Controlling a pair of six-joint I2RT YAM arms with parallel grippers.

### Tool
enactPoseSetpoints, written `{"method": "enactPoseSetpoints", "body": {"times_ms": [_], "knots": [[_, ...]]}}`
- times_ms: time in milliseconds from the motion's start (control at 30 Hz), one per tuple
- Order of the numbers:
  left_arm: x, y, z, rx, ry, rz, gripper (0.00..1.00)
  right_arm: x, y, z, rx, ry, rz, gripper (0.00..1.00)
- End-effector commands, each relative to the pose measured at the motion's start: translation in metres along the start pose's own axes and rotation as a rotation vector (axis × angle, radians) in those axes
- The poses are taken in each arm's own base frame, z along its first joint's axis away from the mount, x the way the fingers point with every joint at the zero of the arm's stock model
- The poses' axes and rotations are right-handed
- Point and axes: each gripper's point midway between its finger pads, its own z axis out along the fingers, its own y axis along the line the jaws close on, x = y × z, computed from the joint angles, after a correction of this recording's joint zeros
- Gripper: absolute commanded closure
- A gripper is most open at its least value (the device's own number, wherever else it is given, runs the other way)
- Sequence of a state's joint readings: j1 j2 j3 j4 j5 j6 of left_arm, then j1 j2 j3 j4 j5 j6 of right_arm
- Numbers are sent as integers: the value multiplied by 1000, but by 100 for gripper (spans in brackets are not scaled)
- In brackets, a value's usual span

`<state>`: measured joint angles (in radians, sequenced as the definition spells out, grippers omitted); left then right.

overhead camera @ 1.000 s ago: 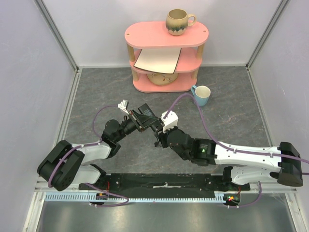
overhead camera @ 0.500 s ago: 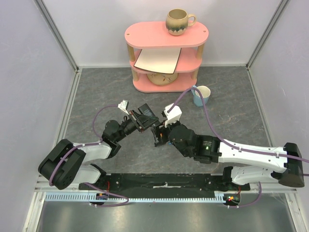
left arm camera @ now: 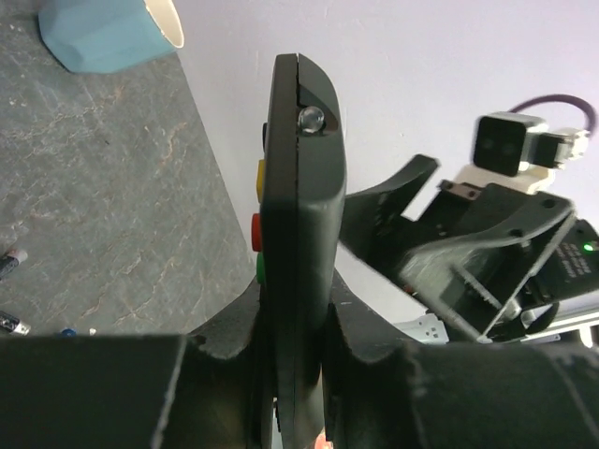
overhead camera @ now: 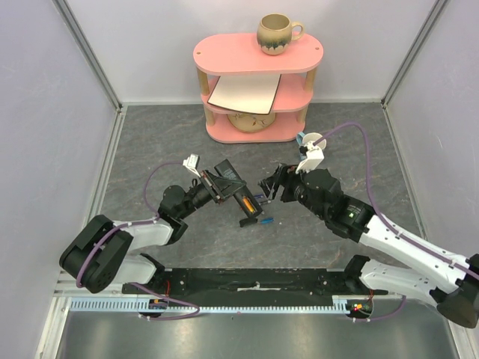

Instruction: Load the batteries into the remote control

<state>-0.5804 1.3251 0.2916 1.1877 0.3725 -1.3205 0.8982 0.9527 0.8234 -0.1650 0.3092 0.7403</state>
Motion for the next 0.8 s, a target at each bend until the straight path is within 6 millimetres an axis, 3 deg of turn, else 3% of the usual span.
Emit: {"method": "enactPoseSetpoints", "body": {"times_ms": [0, 233, 633, 767], "knots": [[-9, -31, 11, 106, -7, 123, 98, 38, 19, -1, -150, 184, 150, 16], [-12, -29, 16, 90, -14, 174, 98, 45, 31, 1, -248, 225, 275, 5], [-14, -24, 16, 66, -22, 193, 98, 55, 36, 12, -283, 253, 362, 4], [-15, -26, 16, 73, -27, 193, 98, 62, 28, 17, -250, 263, 378, 5]]}}
